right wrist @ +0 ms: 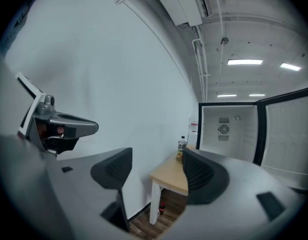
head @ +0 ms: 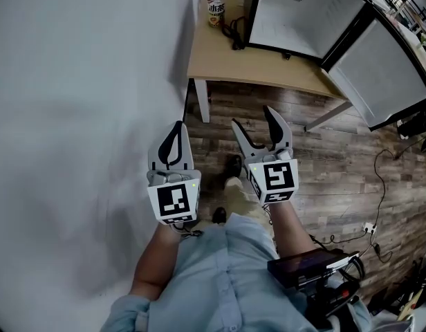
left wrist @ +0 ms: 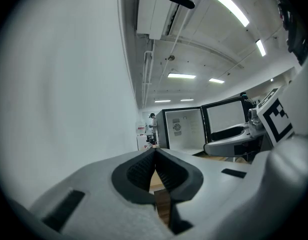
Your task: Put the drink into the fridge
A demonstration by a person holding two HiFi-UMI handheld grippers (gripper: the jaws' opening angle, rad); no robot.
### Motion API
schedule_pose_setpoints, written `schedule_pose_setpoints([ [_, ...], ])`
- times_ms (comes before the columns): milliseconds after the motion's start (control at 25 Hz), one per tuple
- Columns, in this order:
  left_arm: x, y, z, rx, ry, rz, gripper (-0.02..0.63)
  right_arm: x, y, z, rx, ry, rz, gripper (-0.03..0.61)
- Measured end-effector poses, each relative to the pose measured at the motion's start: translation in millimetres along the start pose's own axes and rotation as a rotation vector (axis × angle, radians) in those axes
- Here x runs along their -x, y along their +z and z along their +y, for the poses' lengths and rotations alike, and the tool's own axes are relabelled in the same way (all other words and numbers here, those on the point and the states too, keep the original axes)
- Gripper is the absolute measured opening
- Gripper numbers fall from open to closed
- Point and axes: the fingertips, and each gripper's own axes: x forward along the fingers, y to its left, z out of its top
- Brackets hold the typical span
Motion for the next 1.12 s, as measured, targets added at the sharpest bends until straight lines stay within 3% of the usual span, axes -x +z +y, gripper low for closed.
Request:
schedule_pose_setpoints([
  [680, -247, -2, 34, -0.019, 0.072, 0.044, 0.009, -222, 1, -120, -0.01, 0.122, 0.003, 0.319],
  [1120, -310, 22, 64, -0.032, 0.135, 0.007, 0.009, -297, 35, -147, 0.016, 0.159, -0.061, 0.319],
])
